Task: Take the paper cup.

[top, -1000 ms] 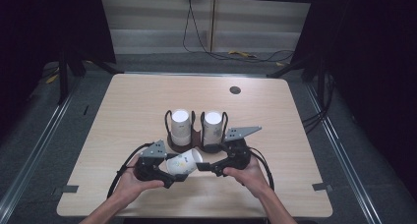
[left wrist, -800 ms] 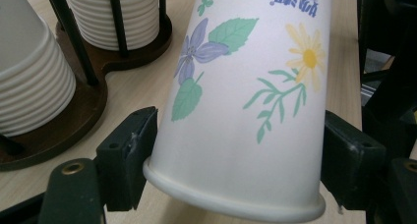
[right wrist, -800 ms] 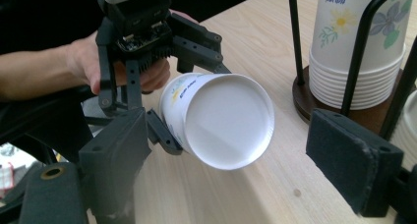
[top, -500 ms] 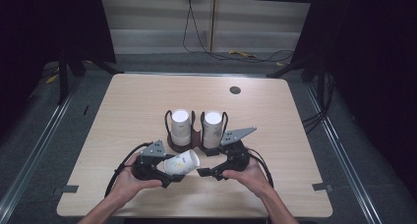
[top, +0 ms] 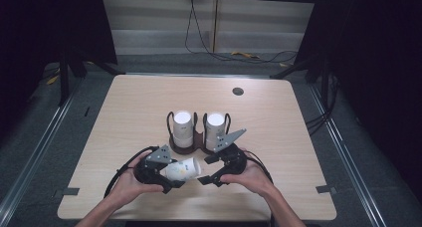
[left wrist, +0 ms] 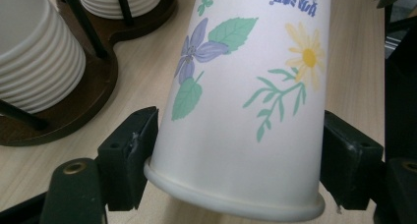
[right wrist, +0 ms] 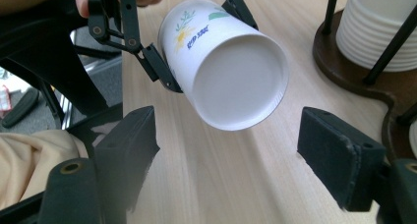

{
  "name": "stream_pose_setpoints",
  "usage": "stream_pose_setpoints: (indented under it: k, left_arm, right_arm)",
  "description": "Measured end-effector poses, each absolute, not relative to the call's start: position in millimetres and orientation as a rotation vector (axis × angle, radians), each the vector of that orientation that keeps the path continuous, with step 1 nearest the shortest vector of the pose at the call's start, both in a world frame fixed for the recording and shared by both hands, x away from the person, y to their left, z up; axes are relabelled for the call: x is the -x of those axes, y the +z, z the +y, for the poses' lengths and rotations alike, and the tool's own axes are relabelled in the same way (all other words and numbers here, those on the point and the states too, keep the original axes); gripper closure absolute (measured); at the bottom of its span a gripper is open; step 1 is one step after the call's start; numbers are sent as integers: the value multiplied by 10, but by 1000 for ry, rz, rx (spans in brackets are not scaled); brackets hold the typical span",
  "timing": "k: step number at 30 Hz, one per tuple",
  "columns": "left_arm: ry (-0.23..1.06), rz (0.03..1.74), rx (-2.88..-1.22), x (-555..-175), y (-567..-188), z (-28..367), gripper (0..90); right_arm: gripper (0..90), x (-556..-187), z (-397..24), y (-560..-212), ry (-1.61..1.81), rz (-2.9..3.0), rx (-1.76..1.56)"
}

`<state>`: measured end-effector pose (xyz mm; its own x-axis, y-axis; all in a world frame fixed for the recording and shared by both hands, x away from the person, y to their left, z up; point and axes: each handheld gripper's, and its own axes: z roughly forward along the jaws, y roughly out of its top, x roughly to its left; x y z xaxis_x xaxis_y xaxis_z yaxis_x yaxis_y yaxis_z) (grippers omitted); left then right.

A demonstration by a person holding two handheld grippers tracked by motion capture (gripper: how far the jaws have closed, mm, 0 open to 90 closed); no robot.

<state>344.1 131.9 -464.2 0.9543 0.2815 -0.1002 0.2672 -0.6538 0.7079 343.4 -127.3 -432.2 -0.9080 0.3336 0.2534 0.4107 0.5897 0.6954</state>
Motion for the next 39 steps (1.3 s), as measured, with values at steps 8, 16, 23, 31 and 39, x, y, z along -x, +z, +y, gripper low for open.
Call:
stream_pose_setpoints:
  k: [8, 16, 23, 31, 39]
  left_arm:
    - [26, 321, -2364, -3405, -4669, 1229, 246]
    - [37, 280, -2392, -3371, -4665, 1211, 248]
    - [33, 232, -2410, -3341, -4676, 1171, 250]
    - [23, 174, -2424, -3292, -4658, 1182, 250]
    - [51, 191, -2406, -3303, -4608, 1246, 250]
  right_arm:
    - [264, -3454, -1148, -4324, -1101, -2789, 562]
    - [241, -3503, -1029, -4330, -1018, -2824, 529]
    - [225, -3520, -962, -4363, -931, -2826, 473]
    - [282, -3510, -808, -4399, -836, -2784, 398]
    - [320, -3512, -752, -4413, -820, -2820, 367]
